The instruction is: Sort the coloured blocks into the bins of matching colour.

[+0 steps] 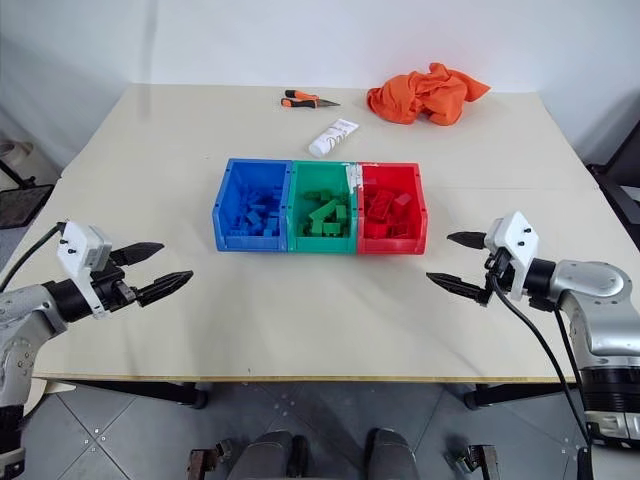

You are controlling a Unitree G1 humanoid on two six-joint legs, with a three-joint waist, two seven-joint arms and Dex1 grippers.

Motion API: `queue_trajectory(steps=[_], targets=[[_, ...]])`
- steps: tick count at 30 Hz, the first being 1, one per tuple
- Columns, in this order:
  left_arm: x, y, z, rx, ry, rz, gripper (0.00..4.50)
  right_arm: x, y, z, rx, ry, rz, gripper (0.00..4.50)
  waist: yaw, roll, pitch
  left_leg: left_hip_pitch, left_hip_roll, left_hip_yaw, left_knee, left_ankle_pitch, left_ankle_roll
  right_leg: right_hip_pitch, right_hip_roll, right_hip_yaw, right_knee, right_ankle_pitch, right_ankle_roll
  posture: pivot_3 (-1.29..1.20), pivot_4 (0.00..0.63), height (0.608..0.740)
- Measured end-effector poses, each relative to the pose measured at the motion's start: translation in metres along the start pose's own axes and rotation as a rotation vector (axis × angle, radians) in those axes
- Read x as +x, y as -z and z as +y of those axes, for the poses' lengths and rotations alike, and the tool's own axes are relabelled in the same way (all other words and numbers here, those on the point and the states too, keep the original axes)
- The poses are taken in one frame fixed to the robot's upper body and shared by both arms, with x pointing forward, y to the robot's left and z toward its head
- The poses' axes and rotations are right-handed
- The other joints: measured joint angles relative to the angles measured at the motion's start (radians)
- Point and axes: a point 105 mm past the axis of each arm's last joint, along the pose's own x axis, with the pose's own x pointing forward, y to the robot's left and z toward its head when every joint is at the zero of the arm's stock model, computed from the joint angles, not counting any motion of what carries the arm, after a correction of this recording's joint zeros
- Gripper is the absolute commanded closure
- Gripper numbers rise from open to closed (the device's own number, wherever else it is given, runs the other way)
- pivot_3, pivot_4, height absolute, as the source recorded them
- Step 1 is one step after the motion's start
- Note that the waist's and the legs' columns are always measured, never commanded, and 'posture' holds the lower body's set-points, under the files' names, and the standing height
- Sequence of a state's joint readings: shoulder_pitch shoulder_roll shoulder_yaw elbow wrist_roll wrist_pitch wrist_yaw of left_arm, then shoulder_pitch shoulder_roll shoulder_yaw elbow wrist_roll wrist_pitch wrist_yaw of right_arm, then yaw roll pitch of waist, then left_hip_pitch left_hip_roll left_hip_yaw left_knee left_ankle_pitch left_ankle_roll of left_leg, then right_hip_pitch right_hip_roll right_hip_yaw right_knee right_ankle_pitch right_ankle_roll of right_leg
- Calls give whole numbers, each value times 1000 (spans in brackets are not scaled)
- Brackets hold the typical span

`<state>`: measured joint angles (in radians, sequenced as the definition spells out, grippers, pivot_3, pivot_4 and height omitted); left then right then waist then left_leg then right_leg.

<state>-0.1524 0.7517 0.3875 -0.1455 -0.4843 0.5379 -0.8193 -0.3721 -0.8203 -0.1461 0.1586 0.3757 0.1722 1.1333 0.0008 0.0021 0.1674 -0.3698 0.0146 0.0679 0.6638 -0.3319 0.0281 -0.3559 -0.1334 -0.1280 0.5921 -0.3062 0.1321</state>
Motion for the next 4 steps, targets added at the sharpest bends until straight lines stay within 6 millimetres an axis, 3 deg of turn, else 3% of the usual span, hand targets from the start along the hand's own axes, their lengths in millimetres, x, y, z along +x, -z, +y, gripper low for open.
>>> queue_trajectory(steps=[4], targets=[[0, -5, -3, 19, 17, -28, 14, 0, 0, 0, 0, 4, 0, 0, -1, 0, 0, 0, 0, 0, 0, 0, 0, 0, 0, 0, 0, 0, 0, 0, 150, 740]])
